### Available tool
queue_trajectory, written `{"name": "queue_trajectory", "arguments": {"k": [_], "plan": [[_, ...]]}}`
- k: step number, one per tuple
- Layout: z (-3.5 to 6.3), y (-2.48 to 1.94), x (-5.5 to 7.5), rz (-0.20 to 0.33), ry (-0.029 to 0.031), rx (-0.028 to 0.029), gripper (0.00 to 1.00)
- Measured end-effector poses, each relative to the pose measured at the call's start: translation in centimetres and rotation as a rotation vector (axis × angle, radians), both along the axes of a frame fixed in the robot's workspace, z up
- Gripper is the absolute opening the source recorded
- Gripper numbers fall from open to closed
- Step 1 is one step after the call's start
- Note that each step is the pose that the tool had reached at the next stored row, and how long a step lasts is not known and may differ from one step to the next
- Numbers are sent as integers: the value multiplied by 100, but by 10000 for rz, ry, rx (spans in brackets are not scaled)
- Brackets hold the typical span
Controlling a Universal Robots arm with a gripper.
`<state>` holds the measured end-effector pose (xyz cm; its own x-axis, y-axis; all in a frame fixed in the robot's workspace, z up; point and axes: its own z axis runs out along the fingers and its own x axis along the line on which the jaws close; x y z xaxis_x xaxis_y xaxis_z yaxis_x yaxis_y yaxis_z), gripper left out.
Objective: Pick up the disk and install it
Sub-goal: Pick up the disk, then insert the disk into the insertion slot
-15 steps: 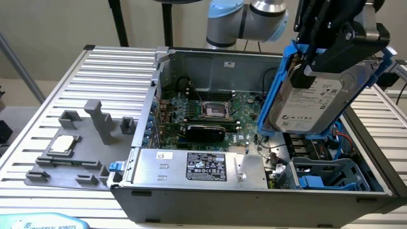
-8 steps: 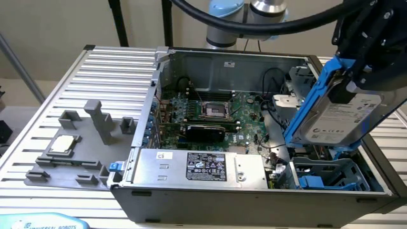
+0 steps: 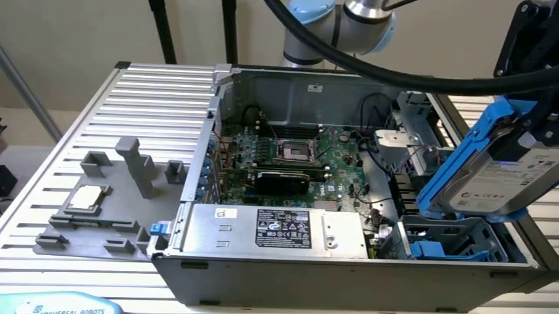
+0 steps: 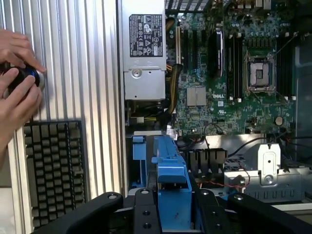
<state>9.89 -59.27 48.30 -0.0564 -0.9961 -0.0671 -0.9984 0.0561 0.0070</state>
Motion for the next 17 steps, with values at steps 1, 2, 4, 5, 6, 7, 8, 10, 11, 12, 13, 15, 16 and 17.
{"name": "queue_trajectory", "arguments": {"k": [1,2,4,5,6,7,8,10,11,12,13,15,16,17], "plan": [[-5,-6,19,0,0,0,33],[-6,-7,31,0,0,1,33],[-6,-8,36,-1,-1,-2,33],[-6,-7,37,-2,-1,-3,33],[-6,-8,40,0,-2,-4,33],[-6,-8,40,0,-2,-4,33],[-6,-8,40,0,-2,-4,33],[-6,-8,40,0,-2,-4,33],[-6,-8,40,0,-2,-4,33],[-5,-8,40,0,-2,-5,33],[-6,-8,40,0,-2,-5,33],[-6,-8,40,-1,-2,-4,33],[-6,-8,40,-1,-2,-4,33],[-7,-8,40,0,-2,-5,33]]}}
